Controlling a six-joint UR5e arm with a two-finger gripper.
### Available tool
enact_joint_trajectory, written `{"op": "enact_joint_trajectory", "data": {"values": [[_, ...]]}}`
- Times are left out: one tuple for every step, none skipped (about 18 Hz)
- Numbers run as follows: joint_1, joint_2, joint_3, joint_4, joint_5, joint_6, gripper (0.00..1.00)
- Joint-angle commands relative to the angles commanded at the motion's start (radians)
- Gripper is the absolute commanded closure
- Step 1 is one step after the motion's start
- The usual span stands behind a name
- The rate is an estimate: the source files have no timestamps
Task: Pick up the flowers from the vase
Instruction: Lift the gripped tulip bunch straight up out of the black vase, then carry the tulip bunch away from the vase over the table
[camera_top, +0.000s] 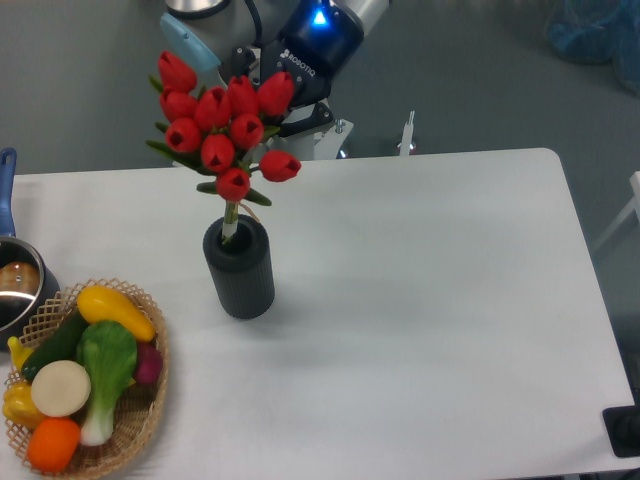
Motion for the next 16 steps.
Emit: {"op": "enact_joint_trajectory", "data": {"values": [[0.006,0.000,0.005,0.002,0.003,0.003,0.96],[0.012,0.000,0.011,0.015,0.005,0.012,0.95],[0.028,0.000,0.012,0.037,0.005,0.011,0.95],[0.043,-0.002,0.011,0.060,0.005,0.011,0.95],[0.045,0.000,0.009,0.064,0.008,0.011,0.95],[0.045,0.003,0.014,0.066,0.029,0.008,0.96],[0.045,0.008,0.014,0.064,0.063,0.006,0.96],[0.048,0.006,0.015,0.066,0.096,0.009,0.96],[0.051,0.005,0.018,0.064,0.116,0.008,0.96],[0.054,0.003,0.026,0.063,0.129,0.006,0.96],[0.069,0.002,0.034,0.063,0.135,0.006,0.96],[0.087,0.002,0.037,0.064,0.147,0.012,0.96],[0.091,0.000,0.047,0.064,0.169,0.014,0.96],[0.091,-0.002,0.067,0.055,0.192,0.012,0.95],[0.086,-0.002,0.084,0.051,0.207,0.011,0.91],[0.083,-0.002,0.098,0.051,0.221,0.011,0.89]]}}
